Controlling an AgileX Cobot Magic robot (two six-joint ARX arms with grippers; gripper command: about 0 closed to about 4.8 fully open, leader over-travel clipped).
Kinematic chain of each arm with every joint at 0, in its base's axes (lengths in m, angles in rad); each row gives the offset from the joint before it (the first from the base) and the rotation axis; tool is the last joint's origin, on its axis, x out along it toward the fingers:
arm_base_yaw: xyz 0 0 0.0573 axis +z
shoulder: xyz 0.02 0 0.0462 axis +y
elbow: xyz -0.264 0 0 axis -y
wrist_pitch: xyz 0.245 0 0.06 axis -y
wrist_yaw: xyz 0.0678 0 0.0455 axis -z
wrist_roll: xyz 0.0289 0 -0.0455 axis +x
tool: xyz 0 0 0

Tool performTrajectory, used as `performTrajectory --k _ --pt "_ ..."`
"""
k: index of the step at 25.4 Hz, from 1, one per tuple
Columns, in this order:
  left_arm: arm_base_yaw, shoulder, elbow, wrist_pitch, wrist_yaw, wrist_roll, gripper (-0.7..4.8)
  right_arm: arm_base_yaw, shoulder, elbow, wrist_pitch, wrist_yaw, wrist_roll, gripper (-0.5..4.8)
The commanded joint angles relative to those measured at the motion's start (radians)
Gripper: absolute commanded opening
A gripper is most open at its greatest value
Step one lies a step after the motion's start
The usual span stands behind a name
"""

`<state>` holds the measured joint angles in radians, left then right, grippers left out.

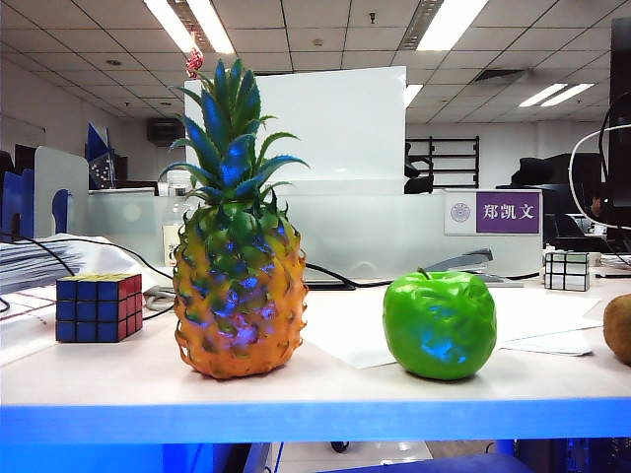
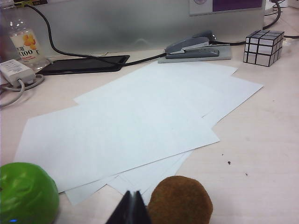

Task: Arrange all the fruits from large to small from left to right in a row.

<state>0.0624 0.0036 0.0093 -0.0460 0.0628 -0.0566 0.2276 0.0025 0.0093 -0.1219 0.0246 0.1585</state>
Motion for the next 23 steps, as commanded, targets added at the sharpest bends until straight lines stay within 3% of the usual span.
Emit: performTrajectory --k 1,23 --pt "0.008 -0.002 0.000 0.013 -0.003 0.004 -0.04 -0.001 -0.002 -0.007 0.014 -0.001 -0.002 -0.05" --pt "-0.040 -0.002 0.000 0.010 -0.022 -0.003 -0.04 -0.001 -0.002 -0.007 0.014 -0.001 -0.002 -0.05"
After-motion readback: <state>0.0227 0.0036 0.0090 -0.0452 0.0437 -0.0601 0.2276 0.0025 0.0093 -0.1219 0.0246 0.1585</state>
